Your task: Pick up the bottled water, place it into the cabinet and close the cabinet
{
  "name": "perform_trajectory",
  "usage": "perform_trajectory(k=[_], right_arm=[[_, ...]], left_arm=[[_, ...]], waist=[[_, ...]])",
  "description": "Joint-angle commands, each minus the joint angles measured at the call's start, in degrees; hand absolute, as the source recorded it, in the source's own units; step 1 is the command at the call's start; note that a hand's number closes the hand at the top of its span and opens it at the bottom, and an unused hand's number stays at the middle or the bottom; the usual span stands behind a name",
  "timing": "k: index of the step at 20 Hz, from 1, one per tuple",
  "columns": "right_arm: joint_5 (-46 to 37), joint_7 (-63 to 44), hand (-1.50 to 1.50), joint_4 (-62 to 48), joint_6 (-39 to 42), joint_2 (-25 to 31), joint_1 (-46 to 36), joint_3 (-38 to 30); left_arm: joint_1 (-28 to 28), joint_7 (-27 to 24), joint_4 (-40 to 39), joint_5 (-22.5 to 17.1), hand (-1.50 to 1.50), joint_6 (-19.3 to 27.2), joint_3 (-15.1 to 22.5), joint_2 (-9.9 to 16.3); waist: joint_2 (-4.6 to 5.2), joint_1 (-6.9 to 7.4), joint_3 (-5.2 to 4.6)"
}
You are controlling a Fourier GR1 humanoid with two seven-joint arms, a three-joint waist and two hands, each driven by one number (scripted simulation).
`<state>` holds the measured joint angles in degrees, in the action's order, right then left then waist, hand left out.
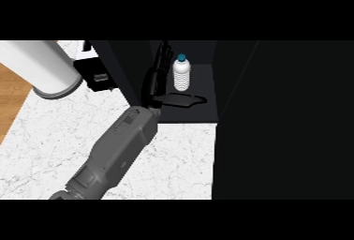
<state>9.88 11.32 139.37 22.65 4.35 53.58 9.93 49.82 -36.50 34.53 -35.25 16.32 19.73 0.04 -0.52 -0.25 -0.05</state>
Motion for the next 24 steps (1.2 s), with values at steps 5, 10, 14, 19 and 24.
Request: perform_trajectory(k=[5,10,14,19,24], right_arm=[[-0.3,-0.8,-1.50,5.6,-0.3,1.1,2.6,-0.6],[-4.5,-2.9,-1.50,9.5,-1.4,1.1,3.2,3.4],[-3.8,-2.0,-1.50,9.3,3.7,5.9,2.7,3.2],[-9.2,-1.4,1.50,8.3,8.0,11.1,2.5,4.0],[-14.0,-0.2,1.50,10.2,11.8,13.7,2.8,9.9]], left_arm=[[-15.0,1.9,20.4,0.2,-1.50,-1.6,7.8,0.3],[-22.9,5.2,32.4,0.4,-1.50,-2.3,10.6,3.3],[-28.0,7.0,40.2,1.5,1.50,-0.9,12.8,5.0],[-38.6,8.4,49.3,0.6,1.50,-3.3,14.8,11.7],[-45.8,7.2,56.9,-0.4,-1.50,-4.6,11.8,18.1]], waist=[[-0.17,0.71,0.05],[0.01,0.68,0.00],[0.07,0.62,0.02],[-0.10,1.22,-0.02],[-0.20,0.63,-0.06]])
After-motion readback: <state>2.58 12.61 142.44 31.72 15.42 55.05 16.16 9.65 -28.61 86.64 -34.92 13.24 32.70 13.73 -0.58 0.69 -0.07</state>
